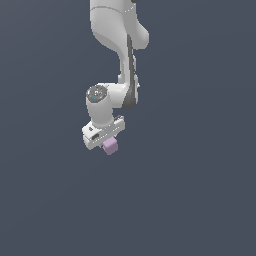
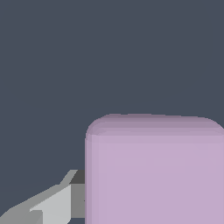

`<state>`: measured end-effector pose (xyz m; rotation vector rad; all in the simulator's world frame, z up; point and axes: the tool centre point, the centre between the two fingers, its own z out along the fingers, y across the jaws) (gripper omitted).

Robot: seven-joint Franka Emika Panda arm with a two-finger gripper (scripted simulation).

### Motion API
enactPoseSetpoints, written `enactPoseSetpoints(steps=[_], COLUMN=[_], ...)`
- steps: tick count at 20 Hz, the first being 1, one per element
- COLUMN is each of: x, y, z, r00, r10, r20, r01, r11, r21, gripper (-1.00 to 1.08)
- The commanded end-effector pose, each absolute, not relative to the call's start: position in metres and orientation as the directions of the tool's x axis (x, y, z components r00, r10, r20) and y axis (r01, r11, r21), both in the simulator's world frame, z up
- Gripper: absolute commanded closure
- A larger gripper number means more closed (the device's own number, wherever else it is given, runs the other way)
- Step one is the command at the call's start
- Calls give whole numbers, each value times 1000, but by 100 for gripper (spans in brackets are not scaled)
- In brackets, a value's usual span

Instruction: Pick up the object and move it to a goal position.

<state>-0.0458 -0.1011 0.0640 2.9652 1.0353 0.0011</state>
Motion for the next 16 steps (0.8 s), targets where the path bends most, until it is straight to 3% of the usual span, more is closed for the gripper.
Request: enactPoseSetpoints(steps=[1, 8, 16], x=[-46, -44, -36], y=[-101, -92, -61], z=[64, 79, 130], r00=[783, 783, 783], r10=[622, 622, 623], r20=[0, 0, 0], r01=[622, 622, 623], r11=[-783, -783, -783], r21=[1, 1, 1], gripper=[108, 108, 108])
